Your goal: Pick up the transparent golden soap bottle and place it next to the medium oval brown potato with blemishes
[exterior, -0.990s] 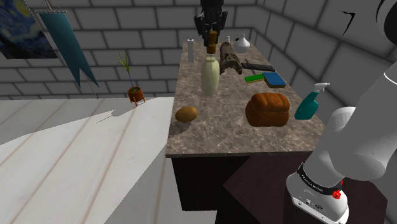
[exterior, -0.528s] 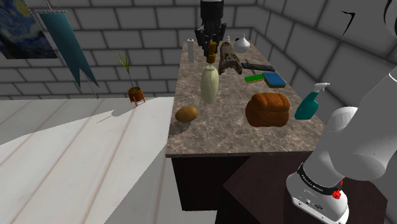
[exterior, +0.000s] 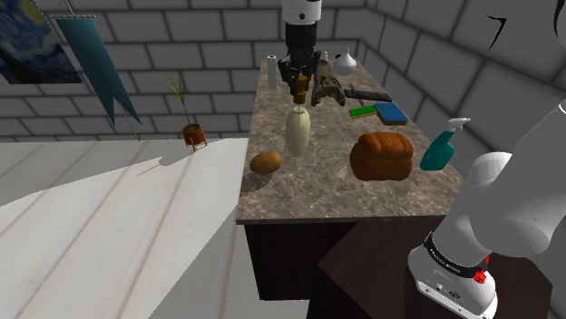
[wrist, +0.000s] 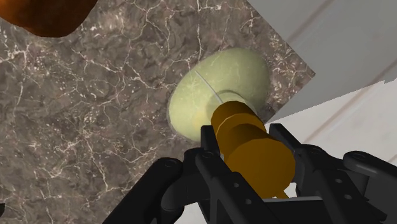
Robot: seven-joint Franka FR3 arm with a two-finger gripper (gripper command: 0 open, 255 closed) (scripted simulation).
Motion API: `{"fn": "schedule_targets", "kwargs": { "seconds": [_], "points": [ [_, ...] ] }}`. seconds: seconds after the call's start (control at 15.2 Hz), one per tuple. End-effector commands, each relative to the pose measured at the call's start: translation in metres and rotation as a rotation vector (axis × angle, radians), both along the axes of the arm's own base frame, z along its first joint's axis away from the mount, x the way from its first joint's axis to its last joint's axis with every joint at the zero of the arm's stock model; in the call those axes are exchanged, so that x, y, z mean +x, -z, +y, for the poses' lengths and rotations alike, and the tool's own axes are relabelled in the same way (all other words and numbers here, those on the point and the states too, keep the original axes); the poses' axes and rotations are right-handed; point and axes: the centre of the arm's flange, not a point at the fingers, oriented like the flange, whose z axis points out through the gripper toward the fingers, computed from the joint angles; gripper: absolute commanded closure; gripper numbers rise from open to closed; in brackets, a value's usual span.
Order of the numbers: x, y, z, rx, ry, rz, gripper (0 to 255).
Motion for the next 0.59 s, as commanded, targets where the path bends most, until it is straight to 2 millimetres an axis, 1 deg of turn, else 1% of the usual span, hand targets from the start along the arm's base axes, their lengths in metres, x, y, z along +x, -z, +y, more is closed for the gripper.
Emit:
{"fn": "schedule_targets", "kwargs": {
  "seconds": [0.0, 0.53],
  "points": [
    [0.001, 0.011, 0.000, 0.000, 0.000, -0.001, 255],
    [0.001, 0.053, 0.000, 0.000, 0.000, -0.001, 255]
  ]
}}
